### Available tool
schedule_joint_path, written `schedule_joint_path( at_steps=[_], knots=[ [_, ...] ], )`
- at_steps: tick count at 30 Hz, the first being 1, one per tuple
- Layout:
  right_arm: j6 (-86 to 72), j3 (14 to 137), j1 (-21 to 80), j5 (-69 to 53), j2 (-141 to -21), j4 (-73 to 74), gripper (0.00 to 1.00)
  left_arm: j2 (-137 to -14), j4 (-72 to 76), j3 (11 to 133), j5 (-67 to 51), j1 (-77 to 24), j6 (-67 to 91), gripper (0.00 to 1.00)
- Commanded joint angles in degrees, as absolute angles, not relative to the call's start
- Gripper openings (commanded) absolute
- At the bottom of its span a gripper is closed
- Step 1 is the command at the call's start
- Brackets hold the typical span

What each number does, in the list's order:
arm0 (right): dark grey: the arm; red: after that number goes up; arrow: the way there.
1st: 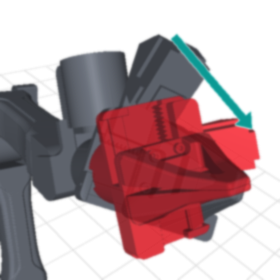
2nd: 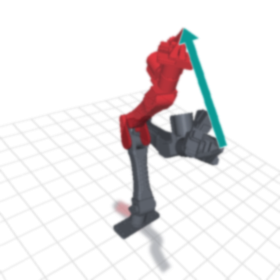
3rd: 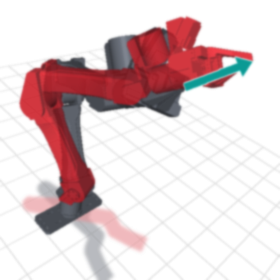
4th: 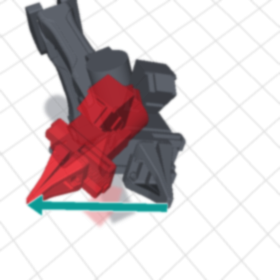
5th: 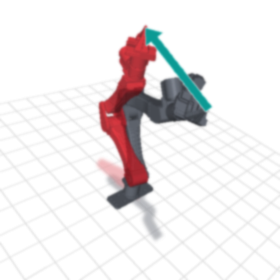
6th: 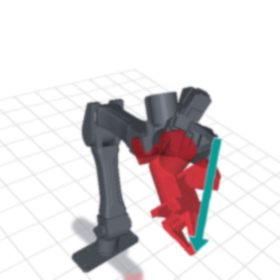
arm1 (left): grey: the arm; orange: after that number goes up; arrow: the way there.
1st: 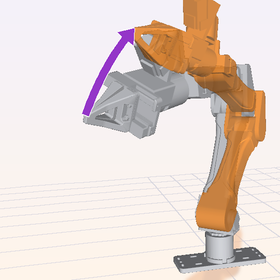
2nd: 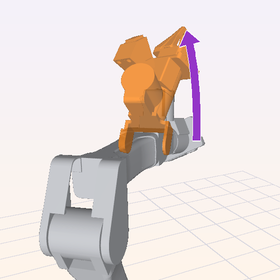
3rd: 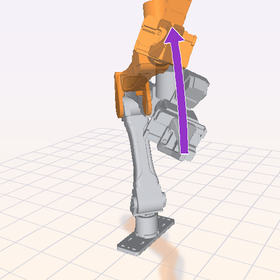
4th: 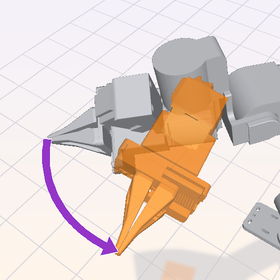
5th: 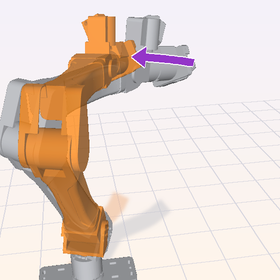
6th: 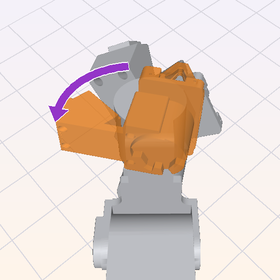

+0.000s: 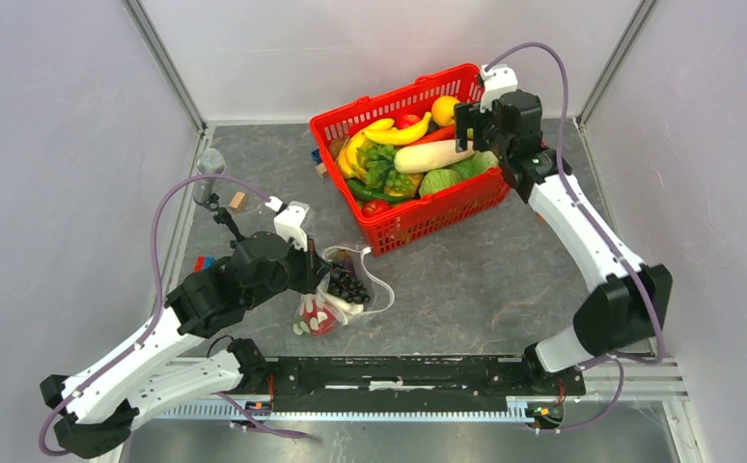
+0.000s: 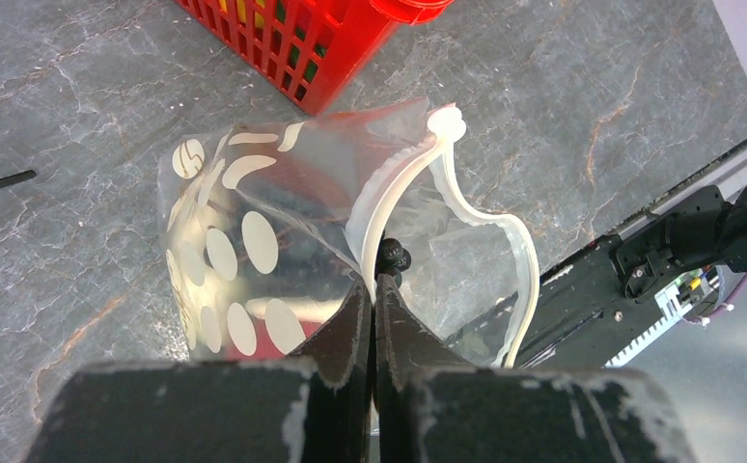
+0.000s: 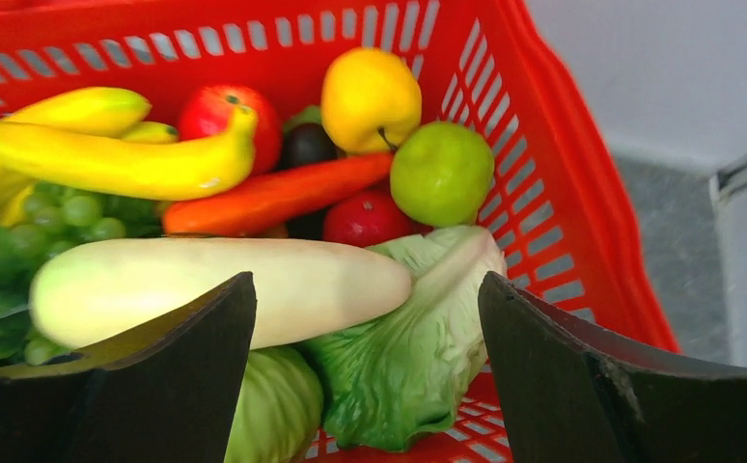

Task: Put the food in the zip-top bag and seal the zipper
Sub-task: Pick up the fake fruit from the bin.

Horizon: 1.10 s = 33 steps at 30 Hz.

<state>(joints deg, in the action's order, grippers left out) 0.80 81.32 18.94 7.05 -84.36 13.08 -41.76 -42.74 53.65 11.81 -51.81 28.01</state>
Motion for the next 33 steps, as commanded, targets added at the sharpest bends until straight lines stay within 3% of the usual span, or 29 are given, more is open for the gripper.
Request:
schedule_joint_path(
  at_steps=[1,15,23,33],
  knots=[
    [-8.7,84.58,15.17,1.39,-89.62,8.81,0.89,-41.13,-39.19,53.88,11.72,-51.59,28.79,0.04],
    [-21.96,94.65,10.77,7.74,-107.99,6.08,0.88,-40.73,-39.26,53.57,12.61,-51.59,28.57,0.04],
    [-25.24,92.41,11.09,18.24,-110.3,3.45,0.83,-41.22,-39.29,53.79,12.35,-51.59,28.46,0.05],
    [-24.65,91.68,11.07,16.36,-113.18,-2.43,0.76,-41.21,-39.29,54.24,12.15,-51.59,28.48,0.05]
  ],
)
